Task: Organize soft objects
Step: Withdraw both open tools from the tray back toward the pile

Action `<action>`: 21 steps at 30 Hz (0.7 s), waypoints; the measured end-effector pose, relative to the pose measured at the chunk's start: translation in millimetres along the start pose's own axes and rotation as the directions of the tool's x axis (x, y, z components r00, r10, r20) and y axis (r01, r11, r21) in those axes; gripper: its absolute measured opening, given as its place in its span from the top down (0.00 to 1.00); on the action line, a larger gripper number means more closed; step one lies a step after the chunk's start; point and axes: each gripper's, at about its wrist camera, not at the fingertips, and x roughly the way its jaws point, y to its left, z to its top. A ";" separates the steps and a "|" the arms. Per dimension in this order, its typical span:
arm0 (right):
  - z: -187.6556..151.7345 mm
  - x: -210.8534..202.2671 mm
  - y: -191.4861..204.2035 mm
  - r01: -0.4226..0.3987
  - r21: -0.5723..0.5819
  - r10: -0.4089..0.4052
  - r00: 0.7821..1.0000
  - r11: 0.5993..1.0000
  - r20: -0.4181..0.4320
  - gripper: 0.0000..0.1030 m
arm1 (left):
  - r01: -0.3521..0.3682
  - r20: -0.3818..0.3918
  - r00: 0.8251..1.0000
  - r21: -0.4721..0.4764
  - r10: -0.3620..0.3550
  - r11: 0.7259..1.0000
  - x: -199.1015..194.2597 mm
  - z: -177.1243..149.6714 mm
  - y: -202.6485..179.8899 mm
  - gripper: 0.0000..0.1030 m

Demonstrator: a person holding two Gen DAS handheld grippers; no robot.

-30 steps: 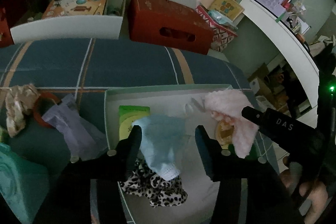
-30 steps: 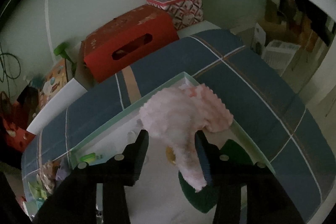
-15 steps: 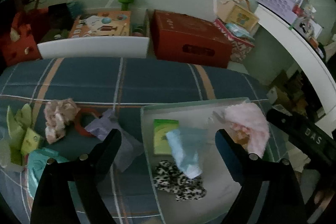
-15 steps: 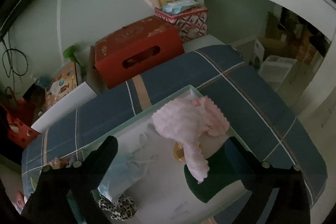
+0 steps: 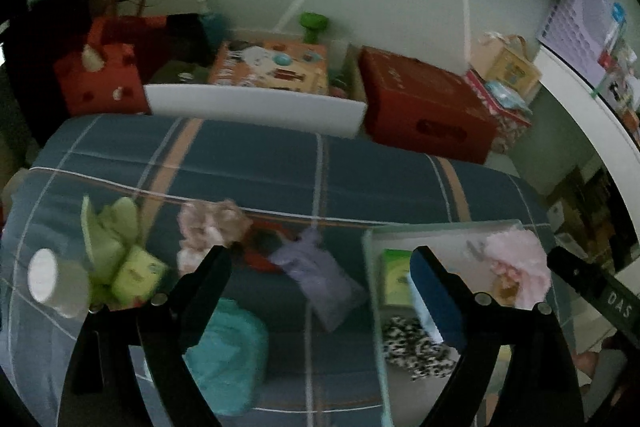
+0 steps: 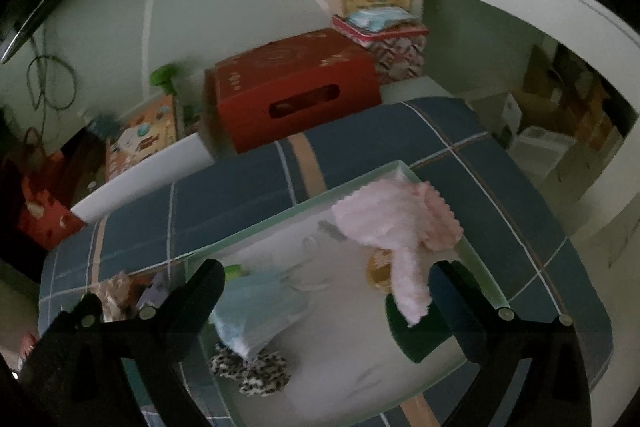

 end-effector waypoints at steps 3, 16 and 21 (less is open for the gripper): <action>-3.7 -7.3 16.2 -0.004 -0.038 0.005 1.000 0.999 0.011 0.00 | -0.021 0.022 1.000 -0.019 0.021 1.000 -12.6 2.6 17.5 0.11; -26.1 -16.0 104.9 -0.154 -0.181 0.154 0.988 0.971 -0.014 0.00 | -0.181 0.059 0.980 -0.119 0.189 0.976 -47.5 10.7 108.8 0.11; -36.7 -10.2 133.8 -0.206 -0.206 0.201 0.978 0.957 -0.048 0.00 | -0.230 0.048 0.969 -0.181 0.242 0.956 -57.9 8.6 151.5 0.11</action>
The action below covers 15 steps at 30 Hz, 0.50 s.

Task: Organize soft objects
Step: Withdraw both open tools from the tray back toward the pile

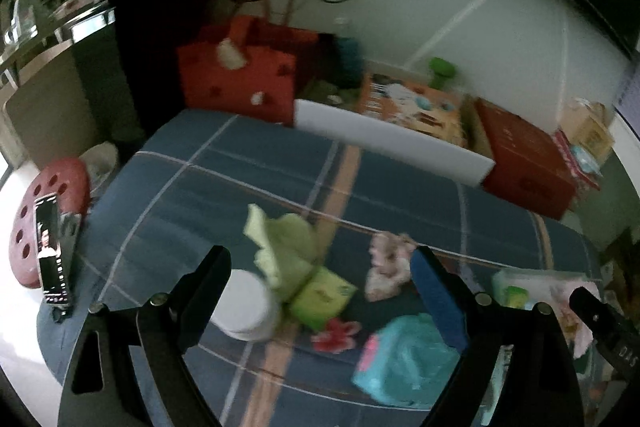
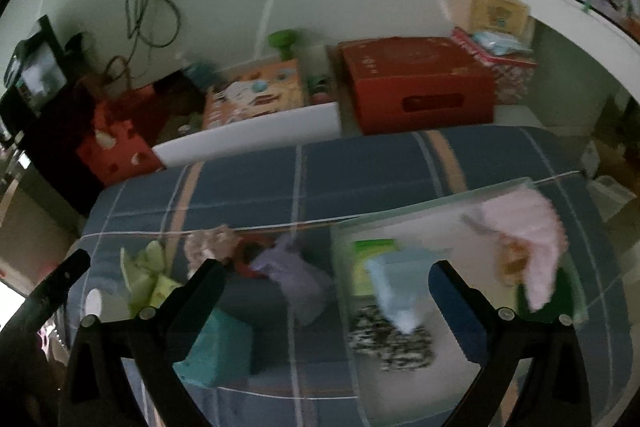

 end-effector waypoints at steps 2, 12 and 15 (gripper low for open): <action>-1.7 5.7 9.3 -0.009 -0.004 0.009 1.000 1.000 -0.011 0.00 | -0.024 -0.002 1.000 -0.025 0.024 0.999 0.6 1.9 16.9 0.11; -6.8 36.6 39.2 -0.076 -0.041 0.074 0.995 0.996 -0.065 0.00 | -0.061 -0.034 0.998 -0.115 0.057 0.991 12.2 8.8 73.5 0.11; -4.8 48.4 37.0 -0.079 -0.043 0.075 0.994 0.996 -0.079 0.00 | -0.065 -0.073 0.996 -0.108 0.058 0.992 27.9 14.4 79.4 0.11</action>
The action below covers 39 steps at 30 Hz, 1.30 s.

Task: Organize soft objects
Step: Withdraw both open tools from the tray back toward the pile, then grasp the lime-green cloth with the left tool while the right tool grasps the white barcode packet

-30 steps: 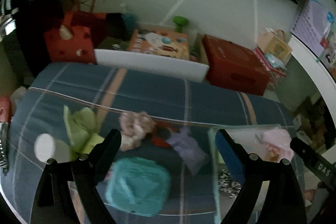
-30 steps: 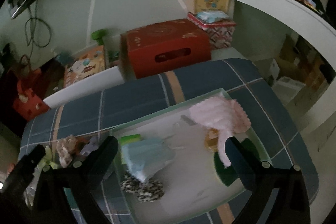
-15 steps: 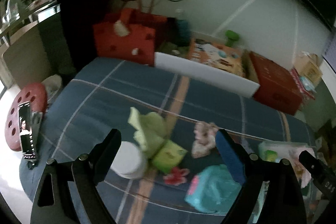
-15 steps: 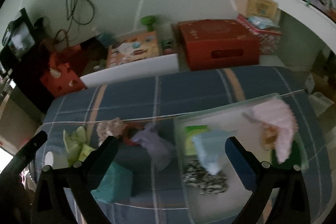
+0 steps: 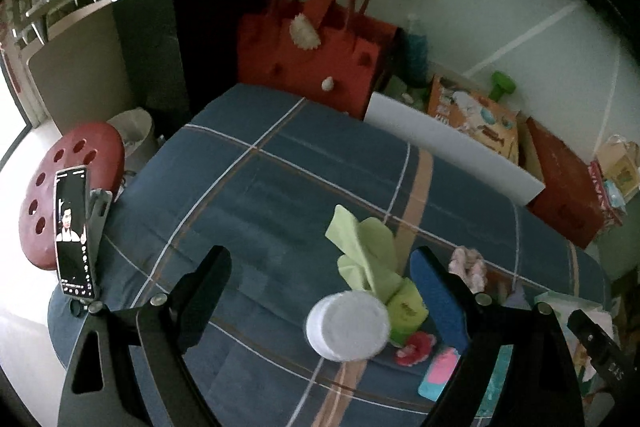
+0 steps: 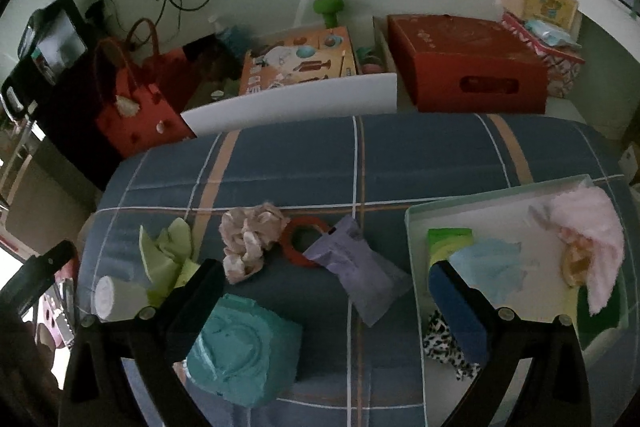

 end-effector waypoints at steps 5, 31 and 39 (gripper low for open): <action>5.1 28.4 -11.7 -0.035 0.022 0.037 0.997 0.999 -0.070 0.00 | 0.013 -0.089 0.996 0.097 -0.005 0.995 34.9 15.8 -3.8 0.11; 10.3 128.5 -6.7 -0.059 -0.147 -0.014 0.893 0.987 -0.451 0.02 | 0.159 -0.644 0.765 0.192 0.002 0.968 178.1 32.1 -43.7 0.12; 7.1 140.7 1.5 -0.046 -0.225 -0.072 0.869 0.973 -0.490 0.04 | 0.161 -0.672 0.740 0.216 0.027 0.963 195.0 32.8 -61.4 0.12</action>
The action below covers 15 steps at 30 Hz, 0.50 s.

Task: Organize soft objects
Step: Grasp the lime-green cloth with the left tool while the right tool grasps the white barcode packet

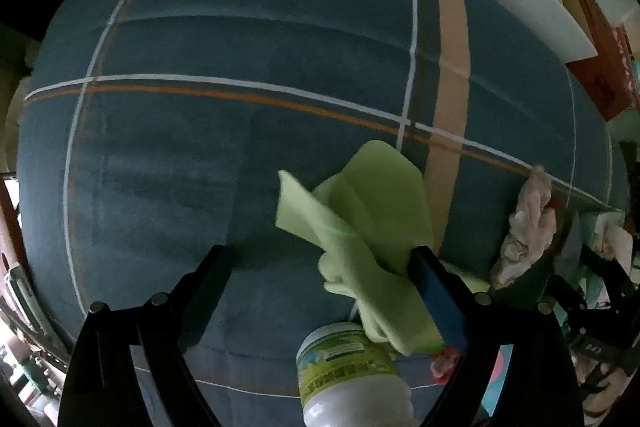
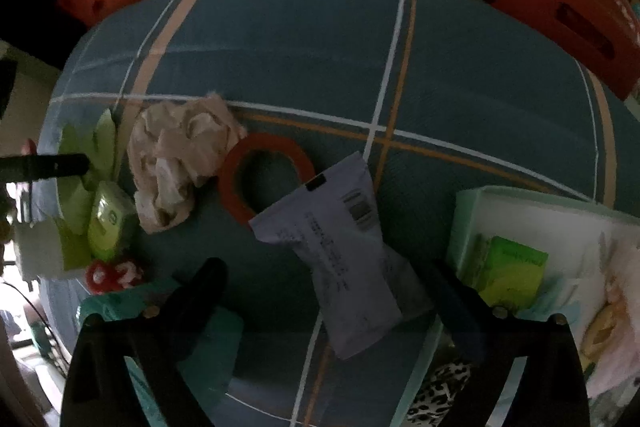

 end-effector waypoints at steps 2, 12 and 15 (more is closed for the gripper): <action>1.3 0.8 3.1 0.002 -0.005 -0.002 1.000 1.000 -0.009 0.05 | -0.006 -0.012 1.000 0.013 0.006 1.000 1.9 4.4 -4.8 0.14; 5.9 0.9 -7.0 -0.022 0.003 0.022 0.999 1.000 -0.023 0.13 | 0.065 -0.062 0.996 0.037 -0.063 0.997 6.7 23.3 -15.6 0.32; 7.4 -1.4 -12.3 -0.021 0.010 0.022 1.000 1.000 -0.018 0.22 | 0.078 -0.063 0.995 0.043 -0.075 0.996 7.8 24.3 -20.3 0.51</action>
